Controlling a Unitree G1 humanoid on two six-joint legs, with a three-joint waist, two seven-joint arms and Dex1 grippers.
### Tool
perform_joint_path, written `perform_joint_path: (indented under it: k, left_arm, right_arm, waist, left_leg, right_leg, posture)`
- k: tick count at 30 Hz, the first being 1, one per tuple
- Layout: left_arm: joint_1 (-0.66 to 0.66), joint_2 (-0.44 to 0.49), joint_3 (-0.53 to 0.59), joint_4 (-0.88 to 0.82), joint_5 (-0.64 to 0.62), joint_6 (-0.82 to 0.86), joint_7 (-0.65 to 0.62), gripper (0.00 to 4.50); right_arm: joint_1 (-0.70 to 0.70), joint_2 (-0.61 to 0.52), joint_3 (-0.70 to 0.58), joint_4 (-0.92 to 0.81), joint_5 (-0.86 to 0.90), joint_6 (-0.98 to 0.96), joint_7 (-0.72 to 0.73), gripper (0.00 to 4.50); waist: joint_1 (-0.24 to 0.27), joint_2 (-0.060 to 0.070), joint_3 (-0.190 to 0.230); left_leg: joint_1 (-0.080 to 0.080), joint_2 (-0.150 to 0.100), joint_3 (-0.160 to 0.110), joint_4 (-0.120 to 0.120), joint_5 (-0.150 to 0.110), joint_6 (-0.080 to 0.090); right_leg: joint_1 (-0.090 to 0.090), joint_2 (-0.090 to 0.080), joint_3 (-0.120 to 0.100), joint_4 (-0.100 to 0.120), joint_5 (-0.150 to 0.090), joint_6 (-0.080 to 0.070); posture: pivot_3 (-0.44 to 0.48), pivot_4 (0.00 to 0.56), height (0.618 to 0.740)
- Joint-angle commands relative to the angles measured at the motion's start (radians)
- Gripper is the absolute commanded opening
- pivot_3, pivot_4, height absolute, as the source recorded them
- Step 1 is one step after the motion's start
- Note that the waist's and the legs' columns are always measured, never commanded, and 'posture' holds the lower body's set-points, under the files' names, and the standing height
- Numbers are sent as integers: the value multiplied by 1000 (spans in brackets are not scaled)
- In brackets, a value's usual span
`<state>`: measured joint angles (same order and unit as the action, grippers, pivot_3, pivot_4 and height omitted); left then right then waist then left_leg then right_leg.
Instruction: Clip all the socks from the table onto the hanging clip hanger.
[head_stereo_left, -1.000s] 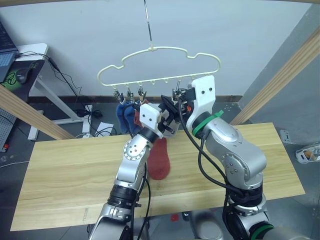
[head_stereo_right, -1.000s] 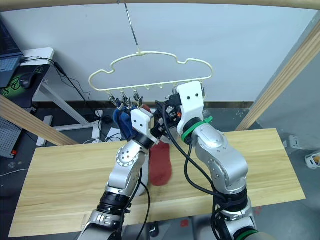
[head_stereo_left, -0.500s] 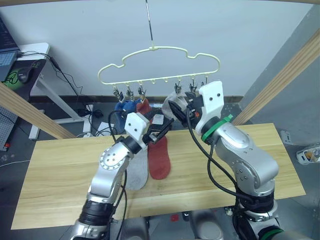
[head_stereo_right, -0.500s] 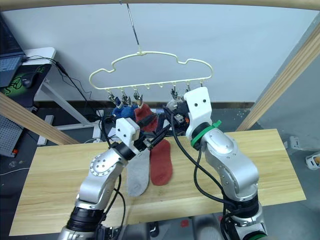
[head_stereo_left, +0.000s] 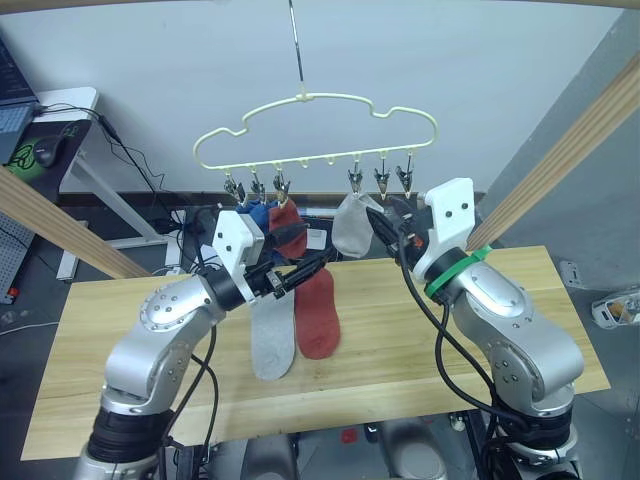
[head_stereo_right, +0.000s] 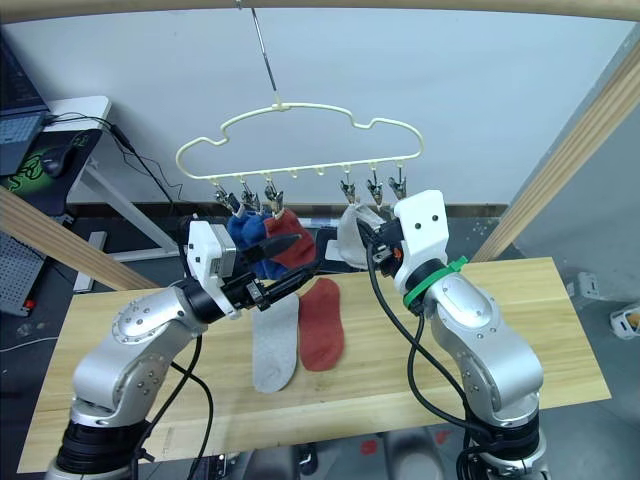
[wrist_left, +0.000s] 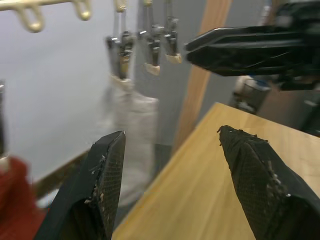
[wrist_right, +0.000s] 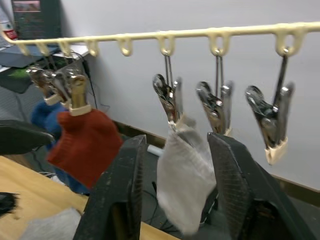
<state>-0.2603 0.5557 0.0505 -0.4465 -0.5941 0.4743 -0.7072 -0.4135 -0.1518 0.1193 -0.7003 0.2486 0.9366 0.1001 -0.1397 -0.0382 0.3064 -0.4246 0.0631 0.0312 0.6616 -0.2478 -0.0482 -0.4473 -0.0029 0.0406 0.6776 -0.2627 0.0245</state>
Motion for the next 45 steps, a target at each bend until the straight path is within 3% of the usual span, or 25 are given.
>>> perform_joint_path:
  k: [1, 12, 45]
  left_arm:
    - [-46, 41, 35, -42, -48, 26, -37, 3211]
    - [-123, 99, 71, -34, -120, 80, -78, 3211]
    - [-133, 119, 50, -40, -58, 68, -80, 3211]
  right_arm:
    - [-25, 14, 6, 21, -37, -38, -31, 1938]
    - [-80, 58, 4, 114, -79, -73, -42, 1938]
    - [-211, 143, -26, 338, -133, -231, -39, 1938]
  waist:
    - [1, 0, 0]
    - [2, 0, 0]
    - [11, -1, -1]
  left_leg:
    - [0, 0, 0, 0, 0, 0]
    - [-1, 0, 1, 0, 0, 0]
    - [-1, 0, 0, 2, 0, 0]
  right_leg:
    - [0, 0, 0, 0, 0, 0]
    - [-2, 0, 1, 1, 2, -4]
    - [-2, 0, 1, 4, 3, -5]
  posture:
    - [-195, 259, 740]
    - [-182, 260, 740]
    - [-153, 262, 740]
